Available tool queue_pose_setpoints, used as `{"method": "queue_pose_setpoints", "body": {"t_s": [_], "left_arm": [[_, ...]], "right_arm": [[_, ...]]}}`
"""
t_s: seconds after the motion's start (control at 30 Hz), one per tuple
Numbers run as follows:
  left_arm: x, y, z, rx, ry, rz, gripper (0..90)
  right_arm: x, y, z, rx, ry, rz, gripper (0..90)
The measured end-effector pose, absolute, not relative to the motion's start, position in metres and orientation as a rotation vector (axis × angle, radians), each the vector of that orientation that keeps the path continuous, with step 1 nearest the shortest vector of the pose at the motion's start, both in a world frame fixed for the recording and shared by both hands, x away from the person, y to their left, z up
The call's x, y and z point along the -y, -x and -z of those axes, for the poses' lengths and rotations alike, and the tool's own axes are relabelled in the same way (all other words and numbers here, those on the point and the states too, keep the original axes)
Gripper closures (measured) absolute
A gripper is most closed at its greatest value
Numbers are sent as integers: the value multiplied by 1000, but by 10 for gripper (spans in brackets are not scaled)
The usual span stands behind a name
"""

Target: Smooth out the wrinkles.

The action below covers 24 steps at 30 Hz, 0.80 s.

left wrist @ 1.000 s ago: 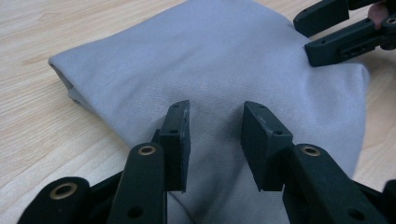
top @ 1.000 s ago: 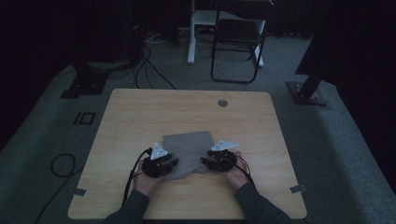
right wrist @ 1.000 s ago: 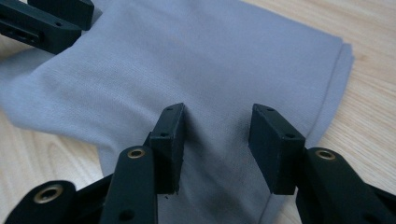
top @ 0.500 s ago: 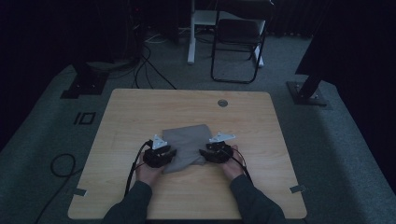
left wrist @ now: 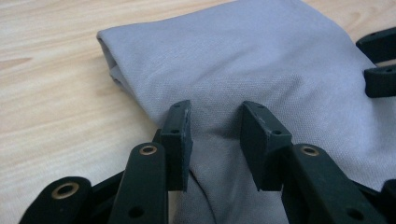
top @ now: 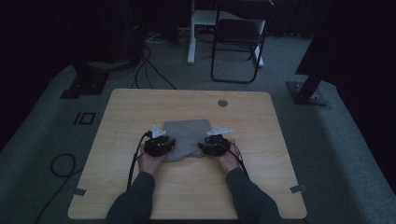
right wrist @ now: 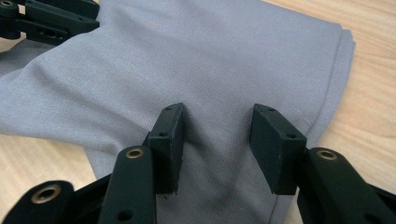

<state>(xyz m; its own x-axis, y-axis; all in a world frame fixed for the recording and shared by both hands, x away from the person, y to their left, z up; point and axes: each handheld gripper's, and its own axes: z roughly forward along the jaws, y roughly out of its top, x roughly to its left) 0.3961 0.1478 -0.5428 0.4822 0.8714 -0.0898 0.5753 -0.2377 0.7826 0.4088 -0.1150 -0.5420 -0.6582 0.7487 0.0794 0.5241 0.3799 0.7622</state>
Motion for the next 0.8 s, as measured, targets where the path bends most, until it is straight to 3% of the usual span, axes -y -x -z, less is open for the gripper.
{"method": "queue_pose_setpoints", "body": {"t_s": [0.37,0.57,0.8], "left_arm": [[-151,-422,538,-1269,-1872,-516,624],[-167,-392,521,-1224,-1834,-533,602],[-175,-344,527,-1173,-1892,-531,560]], "right_arm": [[112,-441,538,-2316,-1203,-1149,558],[129,-421,526,-2294,-1151,-1150,560],[155,-393,538,-2305,-1150,-1142,555]]}}
